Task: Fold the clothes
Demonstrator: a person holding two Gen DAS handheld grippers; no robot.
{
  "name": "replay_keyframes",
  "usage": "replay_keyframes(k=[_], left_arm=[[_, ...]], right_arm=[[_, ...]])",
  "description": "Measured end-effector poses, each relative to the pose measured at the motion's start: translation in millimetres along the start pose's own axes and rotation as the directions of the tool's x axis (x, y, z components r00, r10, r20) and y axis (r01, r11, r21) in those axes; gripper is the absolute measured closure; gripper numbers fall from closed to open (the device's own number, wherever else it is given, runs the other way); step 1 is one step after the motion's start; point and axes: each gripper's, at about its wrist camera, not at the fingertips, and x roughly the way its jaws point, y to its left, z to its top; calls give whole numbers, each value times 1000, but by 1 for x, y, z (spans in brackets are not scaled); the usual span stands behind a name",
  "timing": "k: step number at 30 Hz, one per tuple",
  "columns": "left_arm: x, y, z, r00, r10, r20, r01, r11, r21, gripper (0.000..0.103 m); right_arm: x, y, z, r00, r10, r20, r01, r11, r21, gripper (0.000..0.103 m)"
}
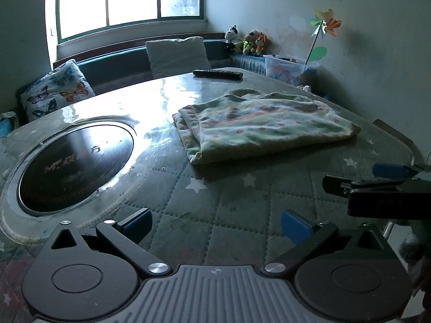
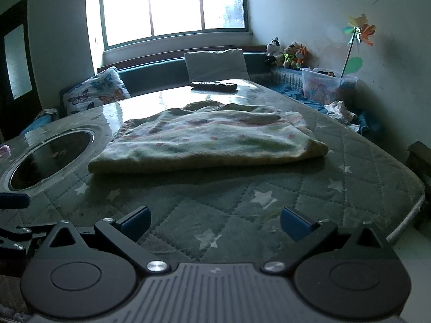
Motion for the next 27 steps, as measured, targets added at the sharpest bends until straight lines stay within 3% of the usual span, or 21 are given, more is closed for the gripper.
replay_keyframes(k=[27], left_arm=[[17, 2, 15, 999, -32, -5, 33, 999, 20, 0]], right_arm=[[17, 2, 10, 1000, -3, -6, 3, 1000, 0, 0]])
